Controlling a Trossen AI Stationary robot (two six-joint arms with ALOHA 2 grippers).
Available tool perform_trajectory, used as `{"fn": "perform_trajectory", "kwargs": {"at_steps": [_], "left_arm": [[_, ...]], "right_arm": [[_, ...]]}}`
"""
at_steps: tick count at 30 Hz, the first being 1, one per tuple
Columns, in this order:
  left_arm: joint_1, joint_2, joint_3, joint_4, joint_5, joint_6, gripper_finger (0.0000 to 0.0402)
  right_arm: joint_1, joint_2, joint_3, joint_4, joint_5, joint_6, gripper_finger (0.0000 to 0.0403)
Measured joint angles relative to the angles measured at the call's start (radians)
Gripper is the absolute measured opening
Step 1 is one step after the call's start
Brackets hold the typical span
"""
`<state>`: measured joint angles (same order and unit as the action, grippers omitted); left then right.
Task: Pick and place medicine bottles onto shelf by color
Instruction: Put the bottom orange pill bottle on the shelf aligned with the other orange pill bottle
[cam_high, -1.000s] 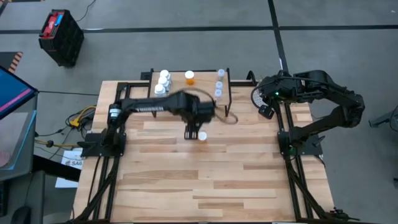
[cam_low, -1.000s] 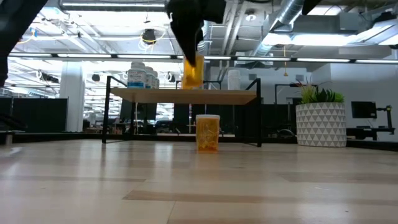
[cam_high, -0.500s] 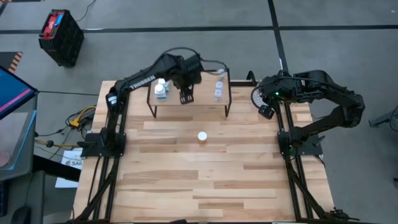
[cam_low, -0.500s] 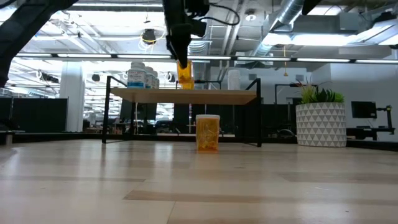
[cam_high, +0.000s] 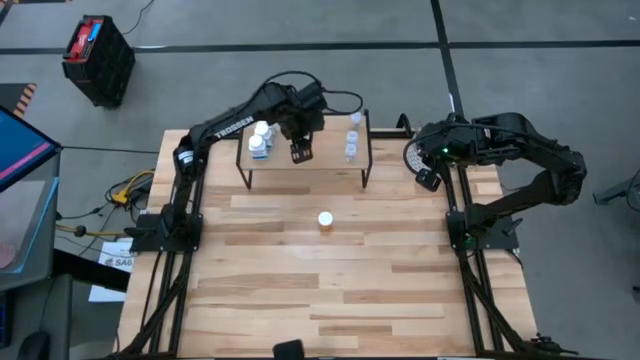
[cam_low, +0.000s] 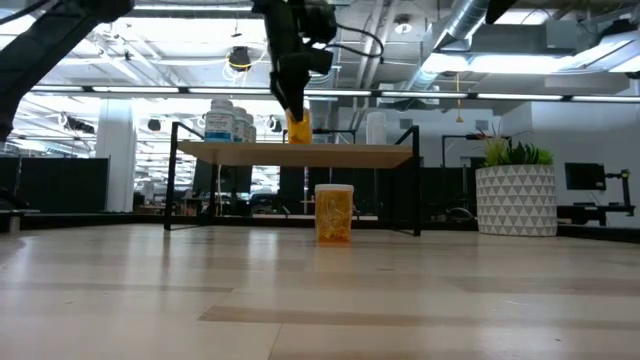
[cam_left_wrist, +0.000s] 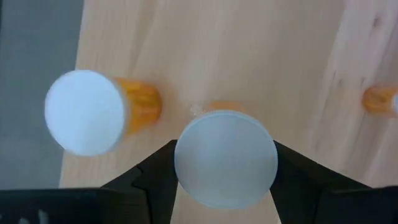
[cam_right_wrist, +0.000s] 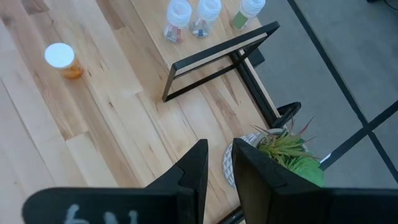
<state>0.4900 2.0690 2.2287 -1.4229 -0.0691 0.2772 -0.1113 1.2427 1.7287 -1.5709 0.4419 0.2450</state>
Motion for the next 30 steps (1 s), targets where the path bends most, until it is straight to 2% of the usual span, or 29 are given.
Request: {"fn": "perform_trajectory", "kwargs": {"at_steps": [10, 22, 30], "left_arm": [[-0.002, 0.012, 0.002, 0.029, -0.029, -0.007, 0.0196], [-0.002, 0.012, 0.002, 0.034, -0.051, -0.008, 0.0245], [-0.006, 0.011, 0.021, 0.035, -0.094, -0.008, 0.0256]], "right_arm": [[0.000, 0.000, 0.000, 0.000, 0.000, -0.003, 0.0095], [0.000, 0.000, 0.000, 0.000, 0.000, -0.002, 0.0095], [0.000, 0.000, 0.000, 0.000, 0.000, 0.001, 0.0095]]}}
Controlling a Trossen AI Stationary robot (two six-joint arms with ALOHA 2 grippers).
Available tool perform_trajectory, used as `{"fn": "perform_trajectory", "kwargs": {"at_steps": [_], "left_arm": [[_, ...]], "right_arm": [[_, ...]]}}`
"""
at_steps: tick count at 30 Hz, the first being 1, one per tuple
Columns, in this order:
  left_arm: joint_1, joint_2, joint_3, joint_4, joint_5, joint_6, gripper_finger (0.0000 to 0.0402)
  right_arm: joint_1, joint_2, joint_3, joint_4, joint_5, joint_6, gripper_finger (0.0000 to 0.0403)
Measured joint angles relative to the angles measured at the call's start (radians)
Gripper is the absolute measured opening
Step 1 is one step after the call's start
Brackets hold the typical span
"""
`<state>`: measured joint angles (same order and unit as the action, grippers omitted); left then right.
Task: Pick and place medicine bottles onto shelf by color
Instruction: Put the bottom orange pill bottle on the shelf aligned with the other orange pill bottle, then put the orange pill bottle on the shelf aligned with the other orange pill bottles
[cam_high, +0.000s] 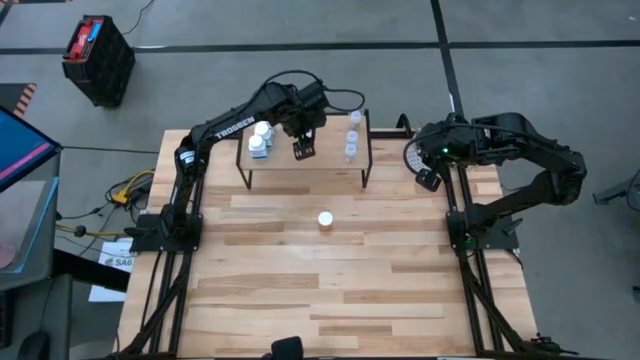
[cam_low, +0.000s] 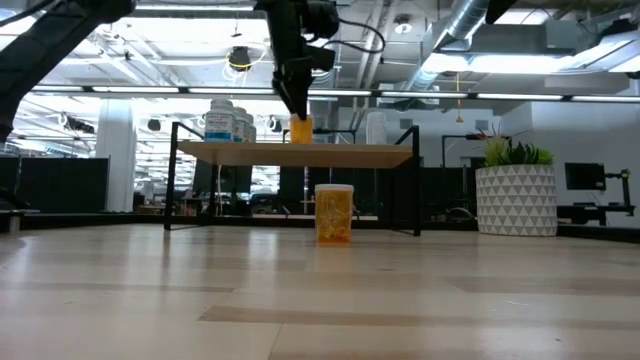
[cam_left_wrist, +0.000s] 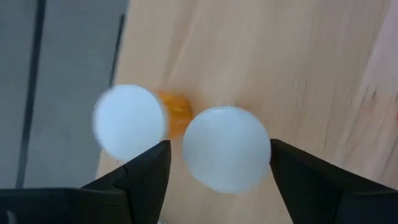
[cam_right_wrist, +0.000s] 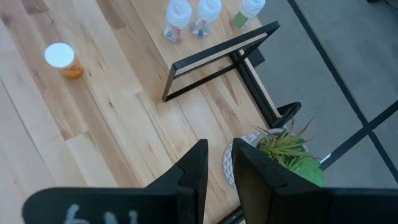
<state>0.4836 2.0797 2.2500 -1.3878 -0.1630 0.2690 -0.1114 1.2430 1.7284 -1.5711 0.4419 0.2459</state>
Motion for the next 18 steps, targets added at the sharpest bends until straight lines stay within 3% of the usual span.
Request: {"fn": "perform_trajectory", "kwargs": {"at_steps": [6, 8, 10, 15, 18], "left_arm": [[-0.021, -0.007, 0.108, -0.031, 0.000, -0.004, 0.0257], [-0.035, -0.033, 0.093, -0.025, 0.009, -0.017, 0.0257], [-0.053, -0.050, 0.093, -0.049, 0.061, -0.047, 0.0257], [-0.135, -0.059, 0.092, -0.109, 0.309, -0.110, 0.0257], [-0.207, -0.053, 0.079, -0.093, 0.354, -0.105, 0.0257]], "right_arm": [[0.000, 0.000, 0.000, 0.000, 0.000, 0.000, 0.0095], [0.000, 0.000, 0.000, 0.000, -0.003, 0.000, 0.0095], [0.000, 0.000, 0.000, 0.000, -0.007, 0.000, 0.0095], [0.000, 0.000, 0.000, 0.000, -0.018, 0.000, 0.0095], [0.000, 0.000, 0.000, 0.000, -0.019, 0.000, 0.0095]]}}
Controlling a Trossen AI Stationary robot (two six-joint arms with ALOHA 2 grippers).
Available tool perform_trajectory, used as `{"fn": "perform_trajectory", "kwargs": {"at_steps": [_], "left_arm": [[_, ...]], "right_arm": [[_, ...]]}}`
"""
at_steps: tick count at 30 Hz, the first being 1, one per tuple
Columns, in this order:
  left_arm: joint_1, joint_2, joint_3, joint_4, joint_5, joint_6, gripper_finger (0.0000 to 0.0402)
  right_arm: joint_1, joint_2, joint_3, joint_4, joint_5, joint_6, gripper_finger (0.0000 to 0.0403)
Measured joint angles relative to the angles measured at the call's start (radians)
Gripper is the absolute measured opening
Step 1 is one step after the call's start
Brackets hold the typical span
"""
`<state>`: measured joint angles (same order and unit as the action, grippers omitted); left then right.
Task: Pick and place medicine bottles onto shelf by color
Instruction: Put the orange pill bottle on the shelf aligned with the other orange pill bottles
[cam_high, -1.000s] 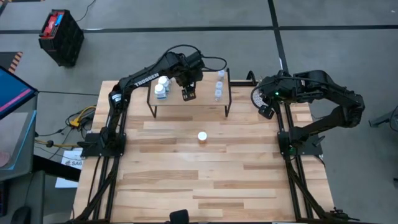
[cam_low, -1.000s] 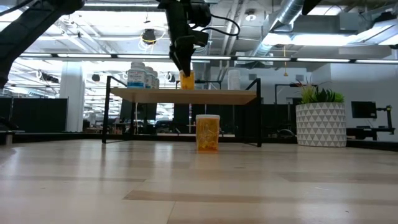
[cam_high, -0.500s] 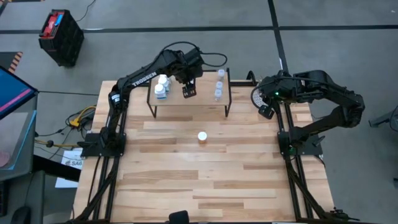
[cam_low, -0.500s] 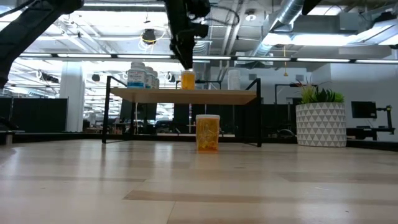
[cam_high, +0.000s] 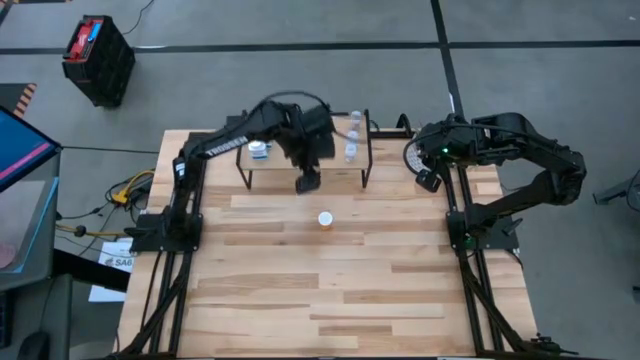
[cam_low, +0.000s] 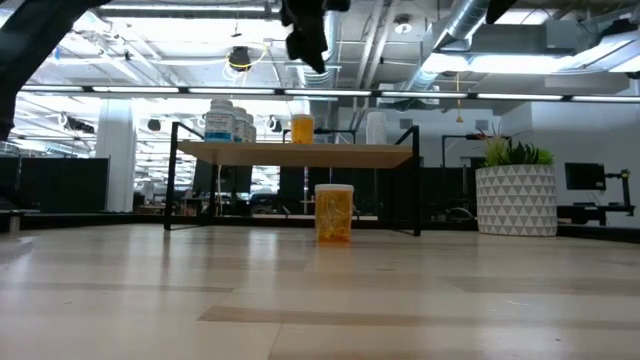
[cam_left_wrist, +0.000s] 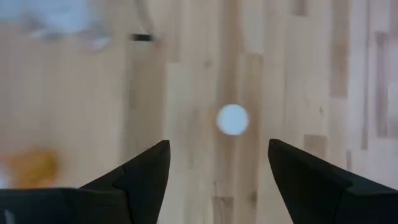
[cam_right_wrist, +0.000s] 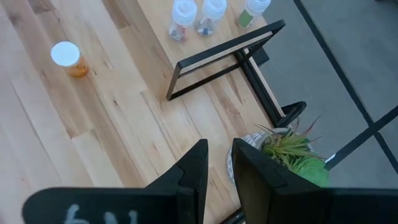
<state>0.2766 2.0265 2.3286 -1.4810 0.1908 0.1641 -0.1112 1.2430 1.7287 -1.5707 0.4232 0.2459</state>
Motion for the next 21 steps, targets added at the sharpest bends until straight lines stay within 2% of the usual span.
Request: {"fn": "perform_trajectory", "kwargs": {"at_steps": [8, 13, 17, 21], "left_arm": [[-0.177, 0.004, -0.147, 0.124, -0.140, 0.079, 0.0257], [-0.238, 0.007, -0.260, 0.159, -0.113, 0.258, 0.0257], [-0.246, 0.002, -0.328, 0.219, -0.099, 0.285, 0.0257], [-0.238, 0.002, -0.427, 0.366, -0.116, 0.266, 0.0257]], "right_arm": [[0.000, 0.000, 0.000, 0.000, -0.007, 0.009, 0.0095], [0.000, 0.000, 0.000, 0.000, -0.008, 0.011, 0.0095], [0.000, 0.000, 0.000, 0.000, -0.009, 0.010, 0.0095], [0.000, 0.000, 0.000, 0.000, -0.009, 0.010, 0.0095]]}}
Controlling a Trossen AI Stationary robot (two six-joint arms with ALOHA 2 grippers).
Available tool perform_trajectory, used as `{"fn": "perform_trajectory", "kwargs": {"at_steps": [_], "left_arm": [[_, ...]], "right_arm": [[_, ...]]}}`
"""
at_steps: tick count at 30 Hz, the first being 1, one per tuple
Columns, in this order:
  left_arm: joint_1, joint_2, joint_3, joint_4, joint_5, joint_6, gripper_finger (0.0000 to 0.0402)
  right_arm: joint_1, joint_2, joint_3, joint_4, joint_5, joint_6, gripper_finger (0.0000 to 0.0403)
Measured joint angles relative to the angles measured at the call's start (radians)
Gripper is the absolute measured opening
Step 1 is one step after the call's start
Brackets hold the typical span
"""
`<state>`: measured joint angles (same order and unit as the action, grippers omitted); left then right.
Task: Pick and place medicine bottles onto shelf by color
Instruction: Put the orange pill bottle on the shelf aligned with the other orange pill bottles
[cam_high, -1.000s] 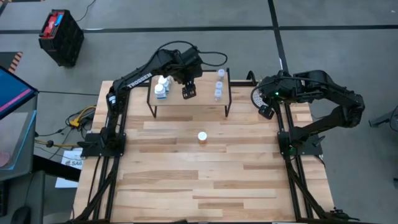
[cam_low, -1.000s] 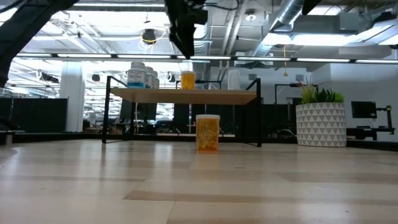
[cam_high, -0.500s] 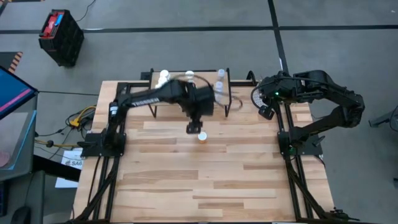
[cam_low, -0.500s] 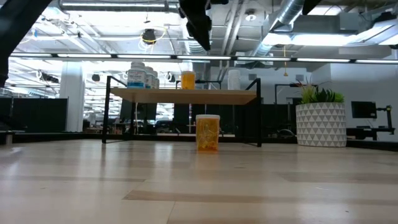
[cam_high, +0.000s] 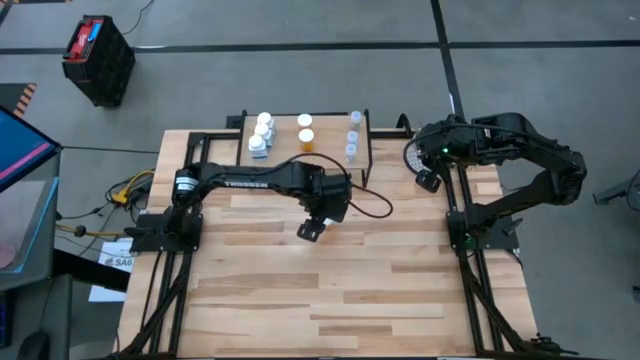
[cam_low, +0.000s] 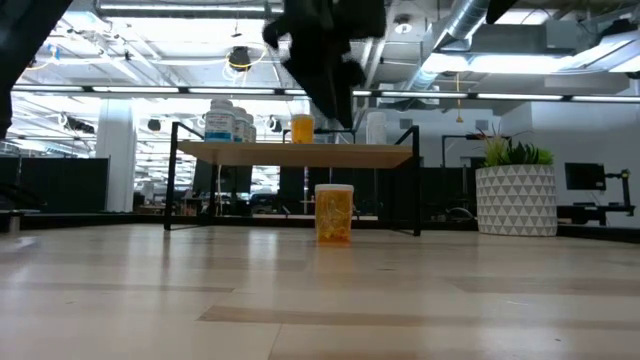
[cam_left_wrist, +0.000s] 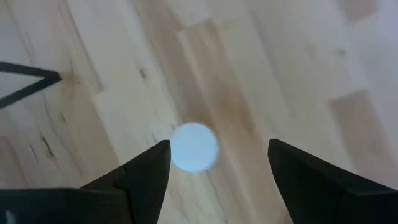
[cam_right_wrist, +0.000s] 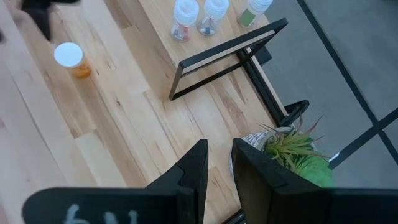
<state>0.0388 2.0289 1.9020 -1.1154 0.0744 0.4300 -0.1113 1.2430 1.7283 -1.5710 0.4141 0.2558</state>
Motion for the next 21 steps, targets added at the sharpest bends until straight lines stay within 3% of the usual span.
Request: {"fn": "perform_trajectory", "kwargs": {"at_steps": [5, 14, 21], "left_arm": [[0.006, 0.002, -0.122, 0.148, -0.088, -0.011, 0.0257], [0.006, 0.002, -0.127, 0.134, -0.079, 0.011, 0.0260], [0.009, 0.002, -0.127, 0.134, -0.080, 0.029, 0.0289]], "right_arm": [[0.000, 0.000, 0.000, 0.000, -0.012, -0.002, 0.0095], [0.000, 0.000, 0.000, 0.000, -0.024, -0.002, 0.0095], [0.000, 0.000, 0.000, 0.000, -0.024, -0.002, 0.0095]]}}
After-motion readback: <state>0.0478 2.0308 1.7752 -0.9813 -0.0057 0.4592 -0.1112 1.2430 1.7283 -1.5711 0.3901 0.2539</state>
